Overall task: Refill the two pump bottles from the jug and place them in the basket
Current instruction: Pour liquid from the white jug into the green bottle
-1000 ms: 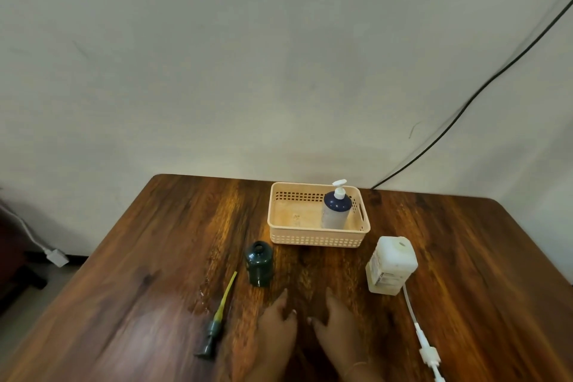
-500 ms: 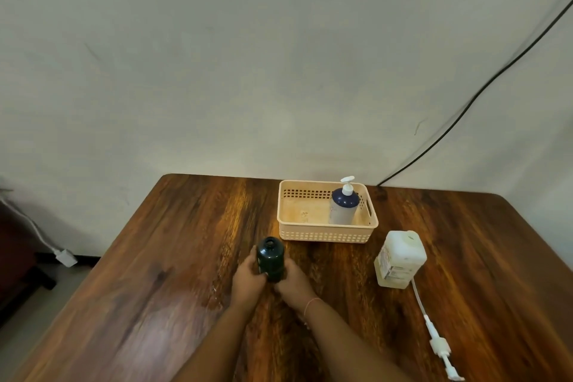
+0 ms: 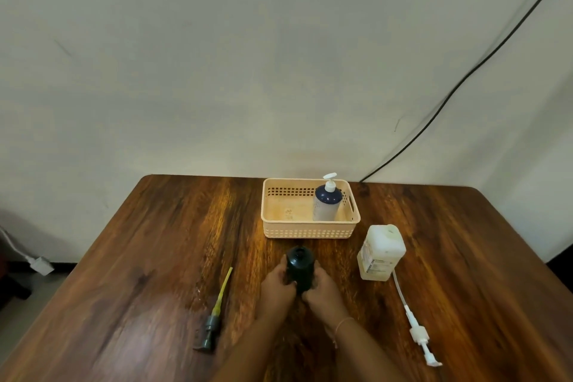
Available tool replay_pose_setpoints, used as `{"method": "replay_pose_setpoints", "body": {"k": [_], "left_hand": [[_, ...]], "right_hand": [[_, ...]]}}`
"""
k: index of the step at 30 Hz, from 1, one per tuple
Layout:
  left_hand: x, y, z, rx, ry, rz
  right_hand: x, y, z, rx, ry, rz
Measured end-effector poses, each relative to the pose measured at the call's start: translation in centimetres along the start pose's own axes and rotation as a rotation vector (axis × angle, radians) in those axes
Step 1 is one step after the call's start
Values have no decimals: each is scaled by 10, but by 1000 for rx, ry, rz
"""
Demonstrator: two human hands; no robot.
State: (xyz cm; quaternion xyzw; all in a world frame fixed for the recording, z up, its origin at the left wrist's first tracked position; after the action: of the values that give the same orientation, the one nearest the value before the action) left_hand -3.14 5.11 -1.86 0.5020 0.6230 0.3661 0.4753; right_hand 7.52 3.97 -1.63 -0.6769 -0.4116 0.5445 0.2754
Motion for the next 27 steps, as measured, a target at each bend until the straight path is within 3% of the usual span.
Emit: {"method": "replay_pose_setpoints", "body": {"k": [9, 13, 15, 19, 27], "left_hand": [[-9, 17, 15, 183, -15, 16], [2, 21, 11, 175, -23, 7], [6, 24, 12, 186, -45, 20], [9, 28, 17, 253, -72, 27], [17, 21, 16, 298, -52, 22]], "right_hand": [[-5, 17, -35, -44, 55, 2], [-20, -6, -103, -150, 692, -201], [-13, -10, -137, -109, 875, -175], [21, -3, -167, -73, 791, 18], [32, 14, -169, 9, 811, -15]]}}
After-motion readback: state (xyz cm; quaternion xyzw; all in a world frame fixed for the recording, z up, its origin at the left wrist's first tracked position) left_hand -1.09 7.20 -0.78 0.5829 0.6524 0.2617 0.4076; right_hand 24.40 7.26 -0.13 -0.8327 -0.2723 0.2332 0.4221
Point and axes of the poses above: each hand's wrist, its own x-axis towards the middle knuckle, its own z-axis out of the palm, y = z × x, the point moved 7 cm from there along x, towards the middle knuckle, and after that the axes turned 7 degrees about z, right-handed, at the moved point
